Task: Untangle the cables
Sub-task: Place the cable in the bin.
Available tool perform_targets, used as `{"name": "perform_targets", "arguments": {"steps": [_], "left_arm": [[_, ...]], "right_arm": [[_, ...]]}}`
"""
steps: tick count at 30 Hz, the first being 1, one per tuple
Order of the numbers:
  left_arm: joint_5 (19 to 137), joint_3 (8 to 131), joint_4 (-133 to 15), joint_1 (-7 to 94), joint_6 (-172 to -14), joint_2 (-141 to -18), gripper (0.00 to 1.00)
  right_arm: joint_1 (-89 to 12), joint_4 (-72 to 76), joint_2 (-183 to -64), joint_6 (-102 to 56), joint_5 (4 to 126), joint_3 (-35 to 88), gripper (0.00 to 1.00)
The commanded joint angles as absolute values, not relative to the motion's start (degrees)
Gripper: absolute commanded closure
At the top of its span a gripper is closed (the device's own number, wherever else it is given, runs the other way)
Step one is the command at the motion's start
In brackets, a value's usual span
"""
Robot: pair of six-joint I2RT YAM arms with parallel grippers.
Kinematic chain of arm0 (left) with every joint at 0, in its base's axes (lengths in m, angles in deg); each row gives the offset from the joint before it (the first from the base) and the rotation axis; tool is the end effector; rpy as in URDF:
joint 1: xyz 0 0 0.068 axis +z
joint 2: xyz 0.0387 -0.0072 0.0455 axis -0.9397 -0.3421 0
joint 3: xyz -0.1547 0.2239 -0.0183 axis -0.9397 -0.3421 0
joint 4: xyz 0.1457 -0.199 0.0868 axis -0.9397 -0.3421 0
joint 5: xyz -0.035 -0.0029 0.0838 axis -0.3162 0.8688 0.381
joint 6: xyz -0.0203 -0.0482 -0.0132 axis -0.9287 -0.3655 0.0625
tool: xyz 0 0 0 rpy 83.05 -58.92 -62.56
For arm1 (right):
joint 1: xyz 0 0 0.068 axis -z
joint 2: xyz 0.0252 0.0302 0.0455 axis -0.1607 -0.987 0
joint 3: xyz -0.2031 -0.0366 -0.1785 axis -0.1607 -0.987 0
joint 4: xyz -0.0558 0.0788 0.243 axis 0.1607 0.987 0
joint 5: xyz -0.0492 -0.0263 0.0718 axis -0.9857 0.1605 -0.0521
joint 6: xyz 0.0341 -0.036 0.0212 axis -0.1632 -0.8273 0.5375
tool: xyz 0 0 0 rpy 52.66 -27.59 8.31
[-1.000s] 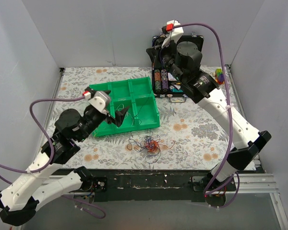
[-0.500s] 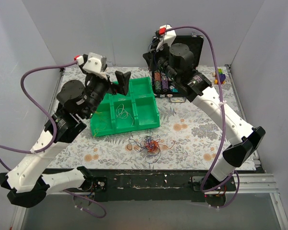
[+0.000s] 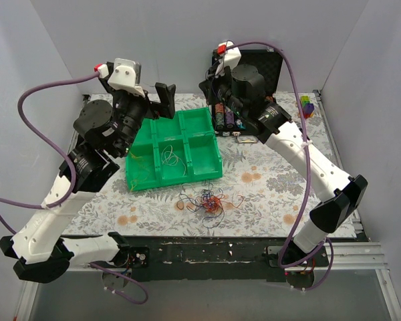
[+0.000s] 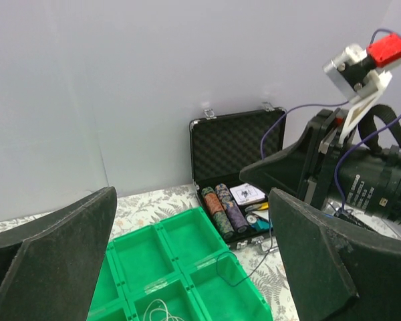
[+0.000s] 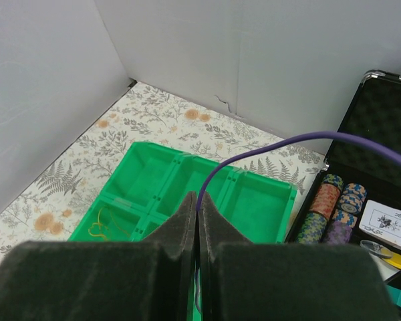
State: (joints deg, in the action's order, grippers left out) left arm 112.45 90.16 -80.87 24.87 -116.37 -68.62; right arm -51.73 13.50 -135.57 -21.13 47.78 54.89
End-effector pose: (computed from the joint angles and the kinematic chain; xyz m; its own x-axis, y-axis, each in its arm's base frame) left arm 0.1525 -0.1307 0.5349 -0.1026 -0.6224 -0.7759 0.3251 0.7162 -0.6175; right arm 0.2783 0.2468 0.4811 -0.0967 0.1124 -0.9889 -0.5337 0.8329 0.1468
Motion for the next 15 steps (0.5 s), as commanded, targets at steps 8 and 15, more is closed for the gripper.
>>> {"name": "perform_targets", "arguments": {"steps": [8, 15], "left_arm": [[114.3, 89.9, -77.6, 25.0, -111.7, -66.1, 0.02], [112.6, 89.9, -79.6, 25.2, -111.8, -66.6, 0.02]], "right_arm": [[-51.6, 15.7, -137.4, -24.2, 46.8, 68.8, 0.99], [-51.6, 13.0, -134.6, -24.8, 46.6, 66.7, 0.99]]}}
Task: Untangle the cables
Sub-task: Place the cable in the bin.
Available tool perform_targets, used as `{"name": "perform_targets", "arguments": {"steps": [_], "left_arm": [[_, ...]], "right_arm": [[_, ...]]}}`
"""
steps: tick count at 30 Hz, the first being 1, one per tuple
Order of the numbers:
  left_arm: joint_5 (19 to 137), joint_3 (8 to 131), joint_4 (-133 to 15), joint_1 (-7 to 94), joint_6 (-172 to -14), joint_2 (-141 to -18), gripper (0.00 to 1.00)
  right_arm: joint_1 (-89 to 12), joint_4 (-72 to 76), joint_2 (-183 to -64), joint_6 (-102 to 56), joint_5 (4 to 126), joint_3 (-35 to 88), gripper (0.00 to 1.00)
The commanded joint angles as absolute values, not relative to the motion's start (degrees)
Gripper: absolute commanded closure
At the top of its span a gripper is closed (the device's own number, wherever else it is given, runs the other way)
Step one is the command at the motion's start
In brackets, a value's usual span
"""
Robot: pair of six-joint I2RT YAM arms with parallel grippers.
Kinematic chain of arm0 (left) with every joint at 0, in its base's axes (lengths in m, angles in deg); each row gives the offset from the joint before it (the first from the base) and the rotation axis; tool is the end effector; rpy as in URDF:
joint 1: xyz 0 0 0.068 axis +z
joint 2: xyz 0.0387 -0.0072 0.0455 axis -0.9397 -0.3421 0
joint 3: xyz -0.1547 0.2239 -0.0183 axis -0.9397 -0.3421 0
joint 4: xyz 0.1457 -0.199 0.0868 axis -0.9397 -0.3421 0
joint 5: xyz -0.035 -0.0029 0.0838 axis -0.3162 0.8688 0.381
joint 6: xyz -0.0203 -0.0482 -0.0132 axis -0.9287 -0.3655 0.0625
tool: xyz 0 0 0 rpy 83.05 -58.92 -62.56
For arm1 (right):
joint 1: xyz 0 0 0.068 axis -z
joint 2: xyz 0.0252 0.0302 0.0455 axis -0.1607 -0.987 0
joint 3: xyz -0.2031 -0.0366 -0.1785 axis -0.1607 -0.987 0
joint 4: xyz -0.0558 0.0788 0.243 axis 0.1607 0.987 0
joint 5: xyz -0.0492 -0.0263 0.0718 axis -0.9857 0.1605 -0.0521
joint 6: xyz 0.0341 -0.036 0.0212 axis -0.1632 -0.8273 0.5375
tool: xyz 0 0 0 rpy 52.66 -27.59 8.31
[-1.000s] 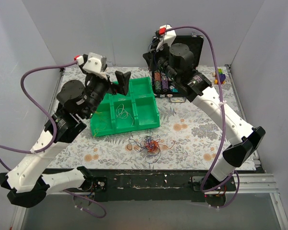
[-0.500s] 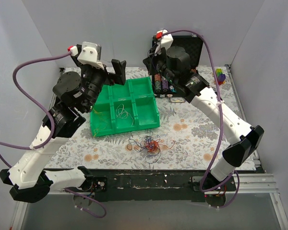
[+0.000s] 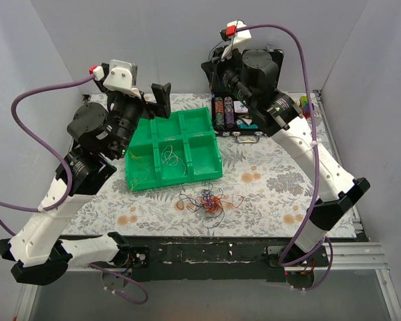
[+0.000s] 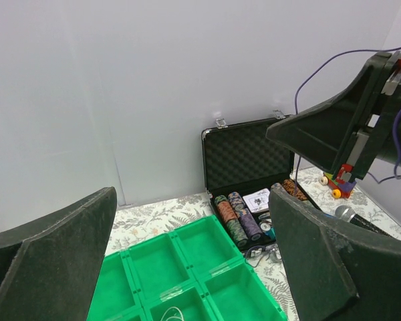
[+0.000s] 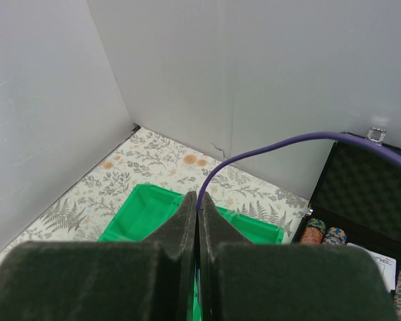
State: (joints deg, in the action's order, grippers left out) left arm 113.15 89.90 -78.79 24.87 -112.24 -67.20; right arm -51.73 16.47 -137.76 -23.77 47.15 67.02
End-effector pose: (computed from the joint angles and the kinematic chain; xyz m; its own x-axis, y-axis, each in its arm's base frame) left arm 0.1454 -0.1229 0.5417 -0.0408 -0.6035 -0.7963 0.3445 0.7396 -0.5782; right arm 0.2695 0.2382 0.5316 0.0179 0.1560 -0.9876 -0.5383 0.8339 0.1220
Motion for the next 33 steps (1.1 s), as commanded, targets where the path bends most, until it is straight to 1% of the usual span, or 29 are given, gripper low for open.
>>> {"name": "perform_targets", "arguments": {"steps": [1, 12, 19, 23, 28, 33], "left_arm": [[112.7, 89.7, -79.6, 25.2, -111.9, -66.7, 0.02], [111.2, 88.4, -79.2, 25.3, -111.6, -66.2, 0.02], [111.2, 87.5, -79.1, 25.3, -111.3, -65.4, 0.02], [110.7, 87.4, -79.2, 25.3, -111.3, -65.5, 0.02], [110.4, 87.0, -79.2, 25.3, -111.3, -65.4, 0.02], [110.3, 86.9, -79.2, 25.3, -111.2, -65.2, 0.02]], "right_arm": [[-51.6, 12.8, -134.3, -24.7, 47.0, 66.2, 0.99], [-51.6, 12.9, -133.3, -22.9, 48.9, 61.8, 0.99], [-51.6, 9.7, -132.0, -21.3, 50.4, 51.2, 0.99], [-51.6, 7.9, -131.0, -22.7, 48.7, 45.8, 0.99], [-51.6, 8.3, -131.7, -24.8, 46.9, 44.6, 0.99], [-51.6, 10.8, -135.1, -23.5, 50.0, 45.5, 0.99]]}}
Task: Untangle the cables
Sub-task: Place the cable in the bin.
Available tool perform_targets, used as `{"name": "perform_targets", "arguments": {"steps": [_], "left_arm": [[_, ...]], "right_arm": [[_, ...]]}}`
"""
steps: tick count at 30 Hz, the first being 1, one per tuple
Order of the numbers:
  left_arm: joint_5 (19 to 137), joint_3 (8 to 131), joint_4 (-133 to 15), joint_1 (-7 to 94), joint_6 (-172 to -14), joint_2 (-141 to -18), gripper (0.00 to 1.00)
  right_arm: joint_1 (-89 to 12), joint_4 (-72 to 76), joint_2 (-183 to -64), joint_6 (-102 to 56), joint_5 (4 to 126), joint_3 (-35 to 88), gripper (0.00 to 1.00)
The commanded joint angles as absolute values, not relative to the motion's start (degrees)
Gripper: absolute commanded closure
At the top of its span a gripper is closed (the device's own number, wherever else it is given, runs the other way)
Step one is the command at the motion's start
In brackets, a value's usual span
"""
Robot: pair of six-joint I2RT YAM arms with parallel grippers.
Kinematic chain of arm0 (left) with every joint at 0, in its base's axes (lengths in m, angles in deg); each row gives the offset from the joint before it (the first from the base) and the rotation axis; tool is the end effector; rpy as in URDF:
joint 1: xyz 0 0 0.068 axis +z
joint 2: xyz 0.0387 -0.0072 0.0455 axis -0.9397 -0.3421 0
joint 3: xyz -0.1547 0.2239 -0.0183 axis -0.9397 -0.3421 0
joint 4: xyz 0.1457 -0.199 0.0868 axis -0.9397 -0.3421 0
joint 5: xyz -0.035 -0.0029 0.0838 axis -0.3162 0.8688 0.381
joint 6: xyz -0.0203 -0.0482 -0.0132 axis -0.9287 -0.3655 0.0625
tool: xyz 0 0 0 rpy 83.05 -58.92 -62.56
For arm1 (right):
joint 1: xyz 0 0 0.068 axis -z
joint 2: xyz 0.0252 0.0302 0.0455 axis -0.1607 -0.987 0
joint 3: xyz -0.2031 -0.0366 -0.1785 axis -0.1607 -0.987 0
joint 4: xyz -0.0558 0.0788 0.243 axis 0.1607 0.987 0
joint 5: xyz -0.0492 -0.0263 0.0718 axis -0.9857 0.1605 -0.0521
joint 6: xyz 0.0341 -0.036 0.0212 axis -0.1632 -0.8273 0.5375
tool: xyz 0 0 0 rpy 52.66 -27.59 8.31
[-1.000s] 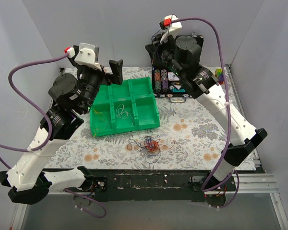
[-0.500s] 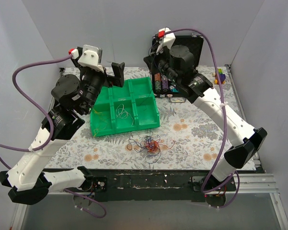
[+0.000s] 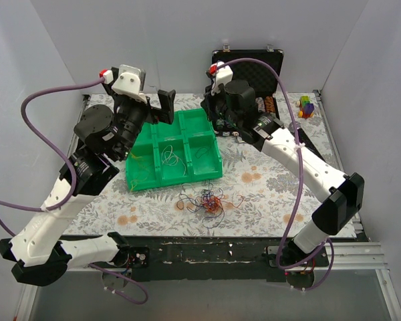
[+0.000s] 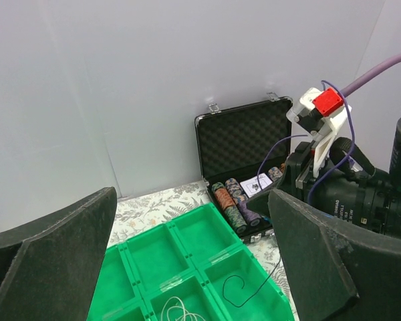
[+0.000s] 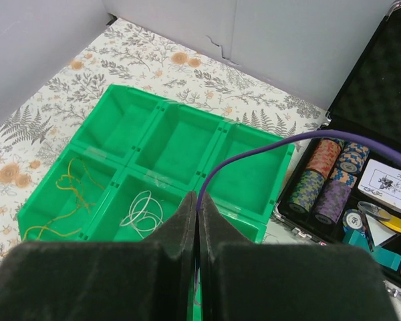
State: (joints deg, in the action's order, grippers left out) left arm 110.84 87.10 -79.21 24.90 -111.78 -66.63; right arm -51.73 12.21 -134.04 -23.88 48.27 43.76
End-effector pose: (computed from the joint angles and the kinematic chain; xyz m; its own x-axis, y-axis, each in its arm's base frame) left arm 0.1485 -0.1278 0.5285 -0.0832 -0.5645 -0.8212 0.3586 0.7519 -0.5532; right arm 0.2826 0.2511 0.4260 -0.1778 -0.0253 -0.9837 -0.5355 0.8412 0.0751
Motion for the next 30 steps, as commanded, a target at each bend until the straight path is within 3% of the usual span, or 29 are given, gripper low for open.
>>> {"name": "perform_targets", "arguments": {"steps": [1, 10, 16, 24, 30], "left_arm": [[110.3, 87.1, -79.0, 25.3, -111.2, -65.1, 0.02], [110.5, 88.3, -77.8, 25.3, -111.2, -64.5, 0.02], [110.4, 87.1, -77.8, 25.3, -111.5, -63.7, 0.02], [110.6, 86.0, -77.7, 25.3, -111.5, -63.1, 0.02], [110.5, 85.9, -77.4, 25.3, -111.2, -63.0, 0.02]], "right_arm": [[-51.6, 11.3, -136.0, -22.8, 51.0, 45.7, 0.99], [-49.8, 8.7, -143.5, -12.8, 64.2, 42.3, 0.99], [-49.0, 7.1, -146.3, -12.9, 64.2, 41.6, 0.99], [-48.3, 8.7, -153.7, -12.4, 65.7, 50.2, 0.99], [-48.3, 5.1, -154.7, -4.1, 70.4, 43.2, 0.99]]}}
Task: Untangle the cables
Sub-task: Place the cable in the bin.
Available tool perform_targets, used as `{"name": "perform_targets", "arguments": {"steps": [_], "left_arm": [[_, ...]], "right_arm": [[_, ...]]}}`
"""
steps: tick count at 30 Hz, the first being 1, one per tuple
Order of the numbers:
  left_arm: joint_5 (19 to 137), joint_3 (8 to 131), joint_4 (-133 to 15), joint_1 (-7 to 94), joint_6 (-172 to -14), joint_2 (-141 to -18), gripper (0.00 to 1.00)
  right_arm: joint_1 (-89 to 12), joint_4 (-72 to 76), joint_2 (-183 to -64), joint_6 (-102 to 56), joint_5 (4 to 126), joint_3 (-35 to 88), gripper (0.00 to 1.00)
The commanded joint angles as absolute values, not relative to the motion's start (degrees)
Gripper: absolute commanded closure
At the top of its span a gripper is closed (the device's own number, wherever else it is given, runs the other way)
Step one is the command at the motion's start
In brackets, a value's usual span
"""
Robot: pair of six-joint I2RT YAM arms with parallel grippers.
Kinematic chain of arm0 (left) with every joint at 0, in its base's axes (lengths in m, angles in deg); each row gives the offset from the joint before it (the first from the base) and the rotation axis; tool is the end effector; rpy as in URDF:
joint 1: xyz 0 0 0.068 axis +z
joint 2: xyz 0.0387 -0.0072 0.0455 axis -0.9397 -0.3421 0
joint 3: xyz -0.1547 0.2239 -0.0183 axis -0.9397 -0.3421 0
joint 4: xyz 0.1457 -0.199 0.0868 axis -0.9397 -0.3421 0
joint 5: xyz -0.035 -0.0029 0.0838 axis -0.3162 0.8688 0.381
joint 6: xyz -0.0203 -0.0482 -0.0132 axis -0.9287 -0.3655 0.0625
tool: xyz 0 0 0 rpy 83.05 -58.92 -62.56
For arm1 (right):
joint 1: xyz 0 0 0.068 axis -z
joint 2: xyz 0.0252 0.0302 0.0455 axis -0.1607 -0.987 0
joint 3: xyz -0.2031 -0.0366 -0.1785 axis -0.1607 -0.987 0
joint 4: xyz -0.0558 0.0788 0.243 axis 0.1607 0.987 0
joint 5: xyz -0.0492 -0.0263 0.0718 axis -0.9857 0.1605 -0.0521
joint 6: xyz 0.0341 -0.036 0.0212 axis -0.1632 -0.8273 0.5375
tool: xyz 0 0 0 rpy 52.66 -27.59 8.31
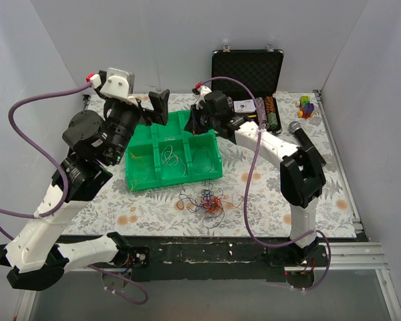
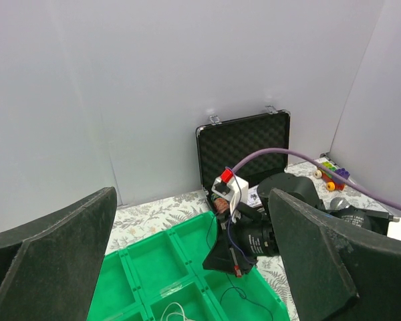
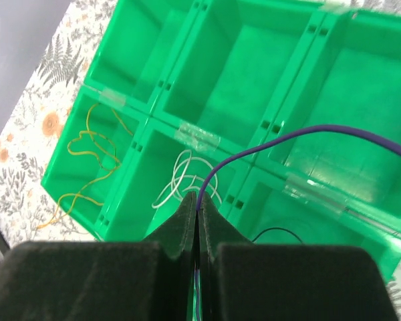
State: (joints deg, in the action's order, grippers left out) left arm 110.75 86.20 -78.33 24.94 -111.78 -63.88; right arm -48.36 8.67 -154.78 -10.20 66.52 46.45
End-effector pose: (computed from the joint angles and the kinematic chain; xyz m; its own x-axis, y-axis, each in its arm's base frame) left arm 0.1363 -0.1154 0.5335 -0.0562 -0.5917 -0.8042 0.3782 0.7328 -0.5656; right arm 0.3625 0.3019 0.3014 -0.5438 -0.0157 -0.8391 -0.5866 0.7222 0.3666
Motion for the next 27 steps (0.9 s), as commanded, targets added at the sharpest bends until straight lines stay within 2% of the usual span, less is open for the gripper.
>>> {"name": "perform_targets", "arguments": {"steps": [1, 6, 11, 16, 21, 27], "left_arm": [[110.5, 85.8, -77.3, 25.3, -111.1, -63.0, 0.02], [110.4, 84.5, -77.0, 25.3, -111.0, -62.4, 0.02], [110.4, 84.4, -77.0, 25.3, -111.3, -62.2, 0.02], [110.4, 84.1, -77.1, 25.7, -111.3, -61.7, 0.02], [110.1, 83.8, -77.0, 25.8, -111.3, -61.6, 0.02], [110.0, 83.8, -77.0, 25.8, -111.3, -61.6, 0.02]], "right_arm": [[-48.3, 4.0, -154.2, -3.0, 70.3, 41.4, 0.99], [-48.2, 1.8, -151.8, -0.7, 69.7, 34.4, 0.99], [-47.4, 3.6, -154.0, 0.7, 72.3, 37.2, 0.99], [-46.5, 5.4, -154.2, 2.1, 73.7, 40.0, 0.77], [-46.3, 9.4, -153.9, 3.1, 74.1, 41.7, 0.5], [-47.0, 19.0, -153.0, -2.8, 66.3, 45.4, 0.32]]}}
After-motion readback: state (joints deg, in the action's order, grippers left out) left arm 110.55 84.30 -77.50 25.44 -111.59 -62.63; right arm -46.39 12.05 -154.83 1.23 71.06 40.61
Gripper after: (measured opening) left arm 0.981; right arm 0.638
